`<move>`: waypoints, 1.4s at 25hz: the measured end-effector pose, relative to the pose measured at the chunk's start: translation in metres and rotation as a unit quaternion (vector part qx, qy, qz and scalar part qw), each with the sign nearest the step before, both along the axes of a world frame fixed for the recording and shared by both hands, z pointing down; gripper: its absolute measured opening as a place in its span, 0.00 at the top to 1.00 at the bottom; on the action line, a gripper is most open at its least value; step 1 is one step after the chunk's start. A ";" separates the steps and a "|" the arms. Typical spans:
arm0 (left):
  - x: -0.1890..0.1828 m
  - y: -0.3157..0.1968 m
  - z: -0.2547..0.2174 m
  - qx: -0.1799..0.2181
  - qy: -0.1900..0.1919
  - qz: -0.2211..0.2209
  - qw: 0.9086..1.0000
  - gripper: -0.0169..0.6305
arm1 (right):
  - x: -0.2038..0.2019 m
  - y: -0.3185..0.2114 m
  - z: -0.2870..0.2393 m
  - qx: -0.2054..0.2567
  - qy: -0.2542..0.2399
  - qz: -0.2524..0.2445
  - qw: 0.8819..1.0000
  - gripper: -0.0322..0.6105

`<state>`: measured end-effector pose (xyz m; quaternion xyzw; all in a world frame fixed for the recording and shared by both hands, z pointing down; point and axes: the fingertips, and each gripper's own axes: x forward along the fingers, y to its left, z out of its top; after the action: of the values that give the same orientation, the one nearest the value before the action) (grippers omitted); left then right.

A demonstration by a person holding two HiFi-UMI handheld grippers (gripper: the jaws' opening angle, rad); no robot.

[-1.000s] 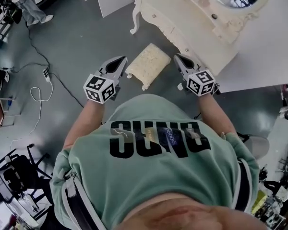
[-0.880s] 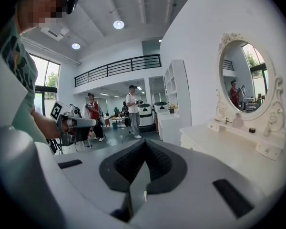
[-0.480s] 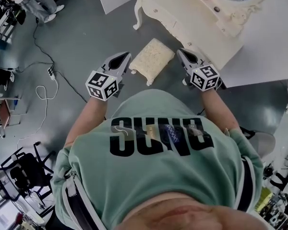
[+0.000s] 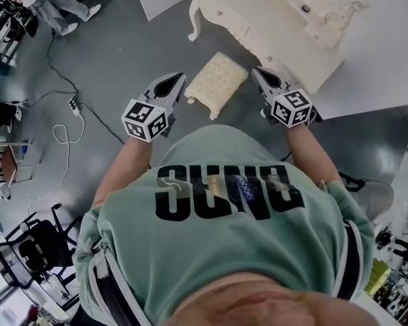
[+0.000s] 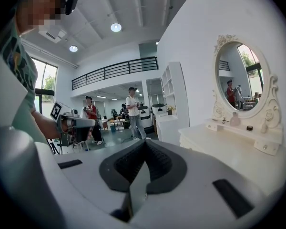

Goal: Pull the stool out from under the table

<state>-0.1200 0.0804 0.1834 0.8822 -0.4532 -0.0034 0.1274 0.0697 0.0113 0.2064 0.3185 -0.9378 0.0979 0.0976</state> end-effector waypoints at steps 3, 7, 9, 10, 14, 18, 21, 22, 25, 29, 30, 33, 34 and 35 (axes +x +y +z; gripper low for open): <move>-0.002 0.001 0.001 -0.001 0.001 -0.002 1.000 0.96 | -0.001 0.000 0.002 -0.001 0.000 0.001 1.000 0.96; -0.002 0.002 0.001 -0.001 0.003 -0.002 1.000 0.96 | 0.000 0.000 0.001 0.000 0.002 0.002 1.000 0.96; -0.001 0.002 0.001 -0.001 0.003 -0.002 1.000 0.96 | 0.001 0.000 0.001 0.002 0.004 0.002 1.000 0.96; -0.001 0.002 0.001 0.000 0.003 -0.001 1.000 0.96 | 0.000 0.000 0.001 0.003 0.005 0.002 1.000 0.96; -0.003 0.004 0.002 0.001 0.005 -0.002 1.000 0.96 | -0.002 0.004 -0.001 0.012 0.012 -0.002 1.000 0.96; -0.001 0.005 0.002 0.001 0.007 -0.003 1.000 0.96 | 0.000 0.005 -0.001 0.013 0.013 0.000 1.000 0.96; 0.001 0.003 0.004 0.000 0.008 -0.003 1.000 0.96 | 0.003 0.003 0.001 0.012 0.013 0.001 1.000 0.96; 0.002 0.002 0.005 0.000 0.009 -0.002 1.000 0.96 | 0.003 0.002 0.002 0.012 0.014 0.001 1.000 0.96; 0.002 0.003 0.005 0.001 0.009 -0.003 1.000 0.96 | 0.004 0.004 0.004 0.011 0.016 0.001 1.000 0.96; 0.002 0.003 0.003 0.001 0.010 -0.003 1.000 0.96 | 0.004 0.005 0.003 0.011 0.017 0.001 1.000 0.96; 0.002 0.002 0.003 0.001 0.011 -0.003 1.000 0.96 | 0.004 0.004 0.003 0.011 0.017 0.001 1.000 0.96; 0.002 0.000 0.005 0.001 0.012 -0.003 1.000 0.96 | 0.005 0.002 0.005 0.010 0.018 0.001 1.000 0.96; 0.002 0.000 0.005 0.000 0.012 -0.003 1.000 0.96 | 0.004 0.001 0.005 0.009 0.018 0.001 1.000 0.96; 0.002 0.000 0.005 0.000 0.012 -0.003 1.000 0.96 | 0.004 0.001 0.005 0.009 0.018 0.001 1.000 0.96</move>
<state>-0.1181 0.0802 0.1888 0.8809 -0.4540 -0.0140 0.1330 0.0737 0.0121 0.2118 0.3216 -0.9366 0.0838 0.1110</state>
